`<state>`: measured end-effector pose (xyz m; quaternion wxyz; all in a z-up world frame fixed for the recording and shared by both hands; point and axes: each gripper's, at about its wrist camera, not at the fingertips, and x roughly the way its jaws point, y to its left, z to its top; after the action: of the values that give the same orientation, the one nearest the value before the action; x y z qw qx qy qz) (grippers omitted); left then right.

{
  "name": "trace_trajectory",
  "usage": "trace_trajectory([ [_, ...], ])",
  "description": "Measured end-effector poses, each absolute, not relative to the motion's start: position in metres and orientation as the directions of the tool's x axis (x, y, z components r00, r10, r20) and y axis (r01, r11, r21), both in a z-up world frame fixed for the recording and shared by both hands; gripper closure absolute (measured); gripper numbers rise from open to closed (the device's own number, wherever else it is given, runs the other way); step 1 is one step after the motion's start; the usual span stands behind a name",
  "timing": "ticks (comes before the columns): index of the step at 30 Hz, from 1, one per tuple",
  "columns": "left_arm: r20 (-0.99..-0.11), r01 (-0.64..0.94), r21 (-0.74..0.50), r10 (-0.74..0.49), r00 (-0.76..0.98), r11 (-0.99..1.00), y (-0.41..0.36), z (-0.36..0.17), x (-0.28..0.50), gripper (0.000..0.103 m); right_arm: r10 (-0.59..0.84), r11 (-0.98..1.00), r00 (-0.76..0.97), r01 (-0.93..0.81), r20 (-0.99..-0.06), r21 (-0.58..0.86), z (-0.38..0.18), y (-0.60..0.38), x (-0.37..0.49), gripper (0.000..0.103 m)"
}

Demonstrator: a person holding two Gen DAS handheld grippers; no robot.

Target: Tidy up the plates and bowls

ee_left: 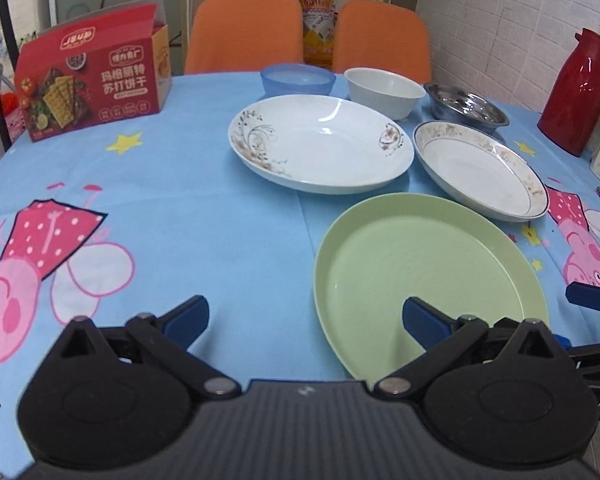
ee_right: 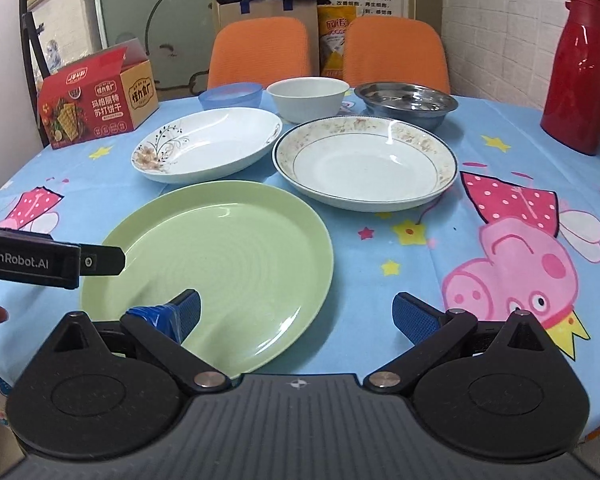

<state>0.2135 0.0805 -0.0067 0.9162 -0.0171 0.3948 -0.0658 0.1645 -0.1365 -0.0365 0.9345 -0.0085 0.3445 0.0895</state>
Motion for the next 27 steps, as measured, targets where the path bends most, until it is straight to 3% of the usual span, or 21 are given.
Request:
trace_trajectory([
  [5, -0.738, 0.133, -0.114, -0.174, 0.653, 0.985, 0.077, -0.013, 0.229, 0.001, 0.197, 0.977, 0.732, -0.203, -0.653, 0.067, -0.044, -0.134, 0.175, 0.013],
  [11, -0.751, 0.15, -0.101, -0.174, 0.636, 0.984, 0.07, -0.02, 0.236, 0.009, 0.194, 0.973, 0.731, -0.229, -0.654, 0.032, -0.052, -0.124, 0.181, 0.012],
  [15, -0.745, 0.159, -0.06, -0.15, 0.65, 0.985, 0.065, -0.022, 0.234, 0.019, 0.201, 0.971, 0.765, -0.237, -0.611, 0.022, -0.057, -0.126, 0.174, 0.012],
  [19, -0.737, 0.174, -0.062, -0.163, 0.656, 0.983, 0.062, -0.021, 0.233, 0.026, 0.206, 0.969, 0.752, -0.244, -0.626, 0.026, -0.055, -0.121, 0.183, 0.012],
  [23, -0.727, 0.216, -0.06, -0.191, 0.66, 0.974, 0.056, -0.019, 0.228, 0.047, 0.259, 0.95, 0.757, -0.31, -0.601, 0.019, -0.058, -0.116, 0.181, 0.014],
  [27, -0.724, 0.2, -0.071, -0.189, 0.664, 0.977, 0.054, -0.018, 0.227, 0.055, 0.251, 0.955, 0.769, -0.295, -0.588, 0.022, -0.058, -0.115, 0.178, 0.016],
])
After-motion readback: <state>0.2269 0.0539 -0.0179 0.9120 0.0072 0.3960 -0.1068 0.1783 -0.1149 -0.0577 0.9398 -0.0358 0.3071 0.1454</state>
